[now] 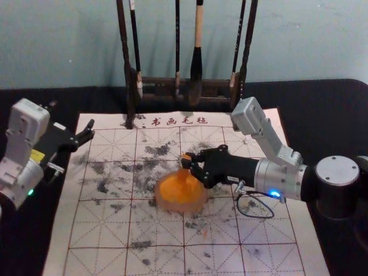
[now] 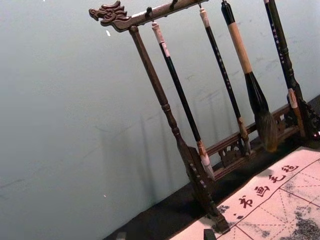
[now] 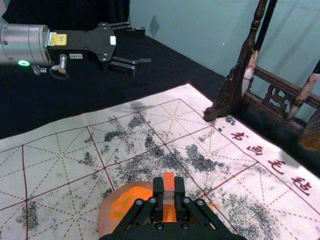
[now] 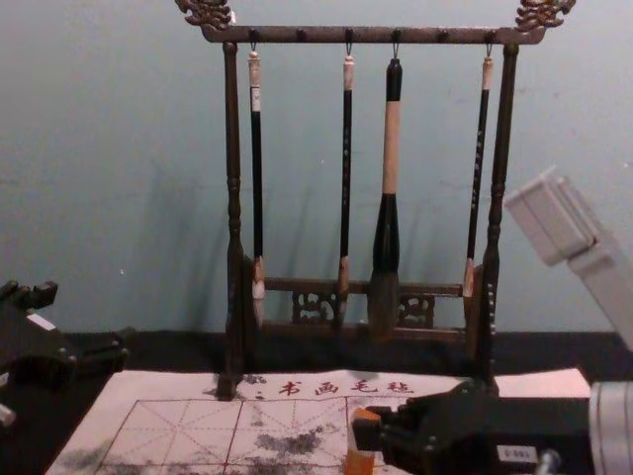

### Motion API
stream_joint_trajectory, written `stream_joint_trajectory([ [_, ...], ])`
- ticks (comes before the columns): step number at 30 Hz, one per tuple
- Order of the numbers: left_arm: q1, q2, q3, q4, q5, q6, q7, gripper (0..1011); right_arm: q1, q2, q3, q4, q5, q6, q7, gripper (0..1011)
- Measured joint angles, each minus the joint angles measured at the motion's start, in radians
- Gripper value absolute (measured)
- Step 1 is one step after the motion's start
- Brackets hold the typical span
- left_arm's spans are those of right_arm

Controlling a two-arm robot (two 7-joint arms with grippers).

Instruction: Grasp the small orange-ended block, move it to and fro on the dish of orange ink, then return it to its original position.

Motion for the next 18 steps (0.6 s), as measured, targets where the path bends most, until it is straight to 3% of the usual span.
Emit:
stream_joint_trajectory([
  [18, 0.000, 0.000, 0.000, 0.000, 0.000, 0.000, 0.000, 1001, -0.022, 0.016, 0.012, -0.028, 0.011, 0.013, -0.002, 119],
])
